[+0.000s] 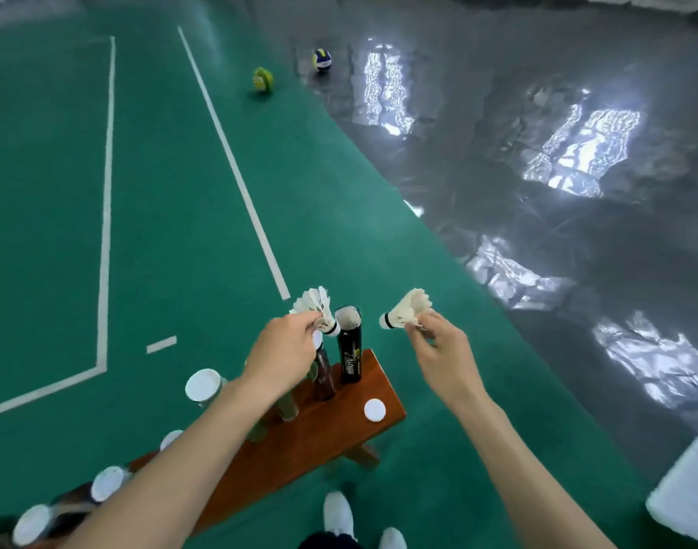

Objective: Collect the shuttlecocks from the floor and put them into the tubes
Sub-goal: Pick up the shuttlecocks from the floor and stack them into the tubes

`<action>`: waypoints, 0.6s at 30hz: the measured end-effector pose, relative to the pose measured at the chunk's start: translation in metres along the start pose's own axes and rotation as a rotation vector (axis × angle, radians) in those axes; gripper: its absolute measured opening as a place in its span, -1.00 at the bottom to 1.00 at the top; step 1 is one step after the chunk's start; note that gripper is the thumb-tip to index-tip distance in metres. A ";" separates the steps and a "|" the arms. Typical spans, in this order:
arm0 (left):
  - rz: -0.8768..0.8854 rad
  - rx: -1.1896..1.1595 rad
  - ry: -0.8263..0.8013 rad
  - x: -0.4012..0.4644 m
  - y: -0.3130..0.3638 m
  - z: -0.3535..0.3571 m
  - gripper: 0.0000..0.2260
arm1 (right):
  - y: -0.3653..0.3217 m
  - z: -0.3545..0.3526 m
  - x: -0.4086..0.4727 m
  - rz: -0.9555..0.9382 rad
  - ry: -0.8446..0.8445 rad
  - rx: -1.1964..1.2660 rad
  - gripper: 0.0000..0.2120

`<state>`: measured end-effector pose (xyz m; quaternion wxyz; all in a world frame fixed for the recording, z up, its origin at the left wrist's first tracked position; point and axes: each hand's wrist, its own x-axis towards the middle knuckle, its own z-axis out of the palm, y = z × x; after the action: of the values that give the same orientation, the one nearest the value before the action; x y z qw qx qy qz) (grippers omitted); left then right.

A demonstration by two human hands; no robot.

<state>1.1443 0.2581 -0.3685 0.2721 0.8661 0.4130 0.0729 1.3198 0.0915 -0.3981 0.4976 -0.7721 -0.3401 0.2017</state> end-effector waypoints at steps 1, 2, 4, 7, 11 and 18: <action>-0.010 0.009 -0.010 0.008 0.000 0.008 -0.81 | 0.006 0.004 0.006 0.003 -0.011 0.004 -0.65; -0.018 0.026 -0.024 0.017 -0.001 0.016 -0.79 | 0.013 0.008 0.012 0.016 -0.020 0.004 -0.69; -0.017 0.051 -0.038 0.032 -0.001 0.028 -0.69 | 0.020 0.011 0.019 0.036 -0.007 0.002 -0.69; -0.022 0.088 -0.052 0.056 0.001 0.048 -0.63 | 0.027 0.011 0.029 0.049 0.018 -0.025 -0.76; -0.042 0.153 -0.064 0.079 0.002 0.075 -0.48 | 0.030 0.003 0.040 0.040 0.041 -0.023 -0.84; -0.177 0.260 -0.245 0.107 0.001 0.120 -0.71 | 0.041 0.001 0.104 0.038 -0.061 -0.003 -0.84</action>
<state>1.2567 0.2892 -0.4791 0.2113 0.8566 0.4574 -0.1112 1.4041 0.1562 -0.4332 0.4818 -0.7727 -0.3408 0.2341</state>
